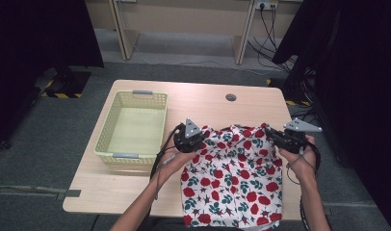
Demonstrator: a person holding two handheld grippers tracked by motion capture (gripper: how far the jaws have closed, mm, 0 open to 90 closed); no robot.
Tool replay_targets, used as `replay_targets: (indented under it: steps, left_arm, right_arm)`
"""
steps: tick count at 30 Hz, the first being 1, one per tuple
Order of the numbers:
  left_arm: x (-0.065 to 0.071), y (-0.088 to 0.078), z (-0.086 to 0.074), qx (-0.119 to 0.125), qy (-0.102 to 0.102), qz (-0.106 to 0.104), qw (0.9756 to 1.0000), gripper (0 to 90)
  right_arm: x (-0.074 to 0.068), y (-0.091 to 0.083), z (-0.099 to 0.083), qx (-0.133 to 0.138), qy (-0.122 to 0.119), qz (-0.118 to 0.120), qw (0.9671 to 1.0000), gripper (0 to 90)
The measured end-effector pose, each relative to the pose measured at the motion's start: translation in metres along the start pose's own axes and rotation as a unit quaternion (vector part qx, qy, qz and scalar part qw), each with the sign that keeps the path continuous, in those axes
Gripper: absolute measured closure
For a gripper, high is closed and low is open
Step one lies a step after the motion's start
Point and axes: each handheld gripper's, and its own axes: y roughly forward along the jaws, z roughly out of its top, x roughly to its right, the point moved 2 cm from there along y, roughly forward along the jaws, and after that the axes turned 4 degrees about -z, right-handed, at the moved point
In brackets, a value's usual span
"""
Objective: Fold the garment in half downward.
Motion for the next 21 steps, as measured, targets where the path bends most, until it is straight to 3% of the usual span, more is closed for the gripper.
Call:
replay_targets:
  steps: [3,6,10,16,21]
  left_arm:
    - [0.010,-0.007,-0.003,0.000,0.016,-0.007,0.9998,86.3]
    - [0.016,-0.014,-0.008,0.002,0.019,-0.013,0.9997,86.3]
    - [0.023,-0.023,-0.017,0.004,0.001,-0.036,0.9993,86.0]
    - [0.035,-0.035,-0.035,-0.003,0.004,-0.053,0.9986,85.3]
    - [0.045,-0.038,-0.057,-0.022,-0.001,-0.060,0.9979,84.7]
  right_arm:
    - [-0.004,-0.008,-0.008,0.002,-0.007,0.002,1.0000,86.9]
    - [-0.010,-0.018,-0.016,0.007,-0.008,0.007,0.9999,86.9]
    - [-0.022,-0.033,-0.027,0.010,-0.022,0.014,0.9996,86.7]
    - [-0.035,-0.055,-0.043,0.013,-0.030,0.025,0.9991,86.5]
    - [-0.043,-0.059,-0.064,-0.003,-0.031,0.033,0.9990,86.3]
